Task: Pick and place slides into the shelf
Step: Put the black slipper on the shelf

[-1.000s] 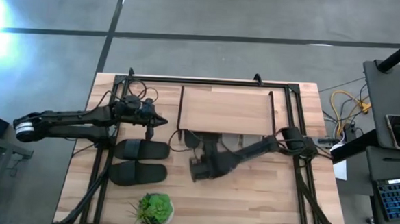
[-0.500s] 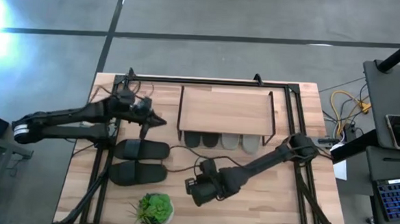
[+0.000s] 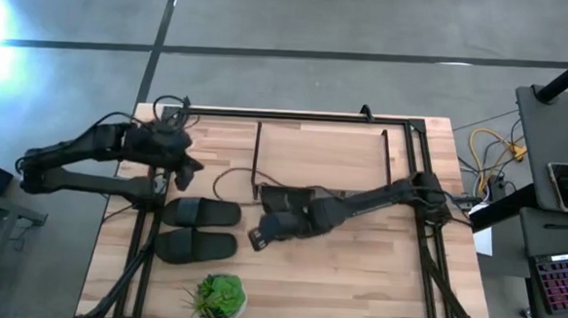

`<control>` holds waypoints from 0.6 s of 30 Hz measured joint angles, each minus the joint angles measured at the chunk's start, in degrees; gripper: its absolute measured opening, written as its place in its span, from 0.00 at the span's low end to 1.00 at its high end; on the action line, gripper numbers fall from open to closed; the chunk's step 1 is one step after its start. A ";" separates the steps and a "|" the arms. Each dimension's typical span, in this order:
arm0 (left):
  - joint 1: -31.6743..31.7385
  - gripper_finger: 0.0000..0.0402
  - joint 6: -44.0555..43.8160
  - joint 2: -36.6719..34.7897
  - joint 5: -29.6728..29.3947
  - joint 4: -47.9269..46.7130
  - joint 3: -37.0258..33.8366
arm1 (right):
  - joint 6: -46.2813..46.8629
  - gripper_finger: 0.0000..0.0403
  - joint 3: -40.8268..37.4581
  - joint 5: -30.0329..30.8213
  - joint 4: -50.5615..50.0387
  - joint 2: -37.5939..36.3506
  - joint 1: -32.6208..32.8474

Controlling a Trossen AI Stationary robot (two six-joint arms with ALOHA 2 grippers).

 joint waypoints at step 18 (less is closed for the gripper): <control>-6.92 0.00 -18.83 -24.98 -1.27 0.92 -1.61 | -1.81 0.49 -0.37 -5.25 22.46 0.32 -8.45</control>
